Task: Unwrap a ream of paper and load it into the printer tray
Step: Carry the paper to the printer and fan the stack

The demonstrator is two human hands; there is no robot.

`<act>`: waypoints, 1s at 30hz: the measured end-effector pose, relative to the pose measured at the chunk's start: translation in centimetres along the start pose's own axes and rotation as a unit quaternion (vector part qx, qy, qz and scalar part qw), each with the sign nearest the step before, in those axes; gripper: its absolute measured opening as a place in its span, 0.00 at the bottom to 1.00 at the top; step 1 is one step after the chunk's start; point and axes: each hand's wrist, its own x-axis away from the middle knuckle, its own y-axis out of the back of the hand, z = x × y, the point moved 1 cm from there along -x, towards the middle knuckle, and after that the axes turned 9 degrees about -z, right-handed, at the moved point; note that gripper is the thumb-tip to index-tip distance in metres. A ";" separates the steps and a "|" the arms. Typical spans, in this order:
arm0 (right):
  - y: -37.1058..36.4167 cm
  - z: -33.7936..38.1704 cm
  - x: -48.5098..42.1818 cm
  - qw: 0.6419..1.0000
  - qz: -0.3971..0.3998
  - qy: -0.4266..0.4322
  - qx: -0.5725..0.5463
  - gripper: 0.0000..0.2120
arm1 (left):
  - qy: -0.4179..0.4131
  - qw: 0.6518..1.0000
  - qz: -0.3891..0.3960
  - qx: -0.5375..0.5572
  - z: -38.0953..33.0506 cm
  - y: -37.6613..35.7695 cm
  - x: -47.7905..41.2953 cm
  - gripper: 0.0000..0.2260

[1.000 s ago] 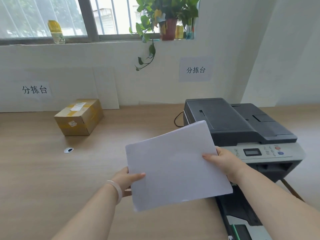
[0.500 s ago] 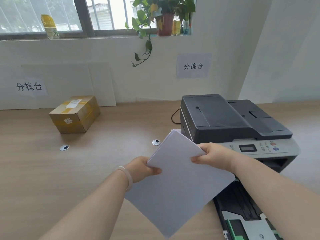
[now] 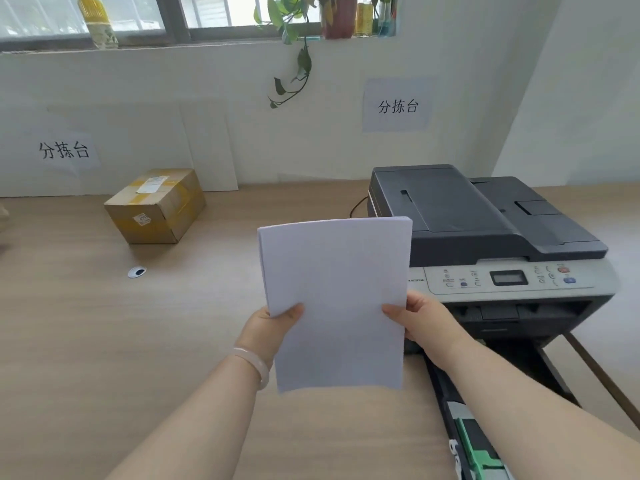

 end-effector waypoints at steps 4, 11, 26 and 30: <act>-0.9 -1.6 0.6 0.999 -0.041 0.015 0.032 0.08 | 0.020 1.000 -0.020 0.010 2.7 -0.4 0.0 0.07; -1.9 -8.2 1.7 0.993 -0.080 -0.047 0.067 0.07 | 0.095 0.992 -0.055 -0.055 8.8 -0.2 0.0 0.06; -2.1 -11.7 1.2 0.982 -0.024 -0.082 0.170 0.08 | 0.074 0.983 -0.050 -0.158 11.3 0.7 0.6 0.05; -2.3 -11.3 1.2 0.980 -0.028 -0.056 0.188 0.09 | 0.065 0.977 -0.078 -0.188 11.4 0.6 1.2 0.04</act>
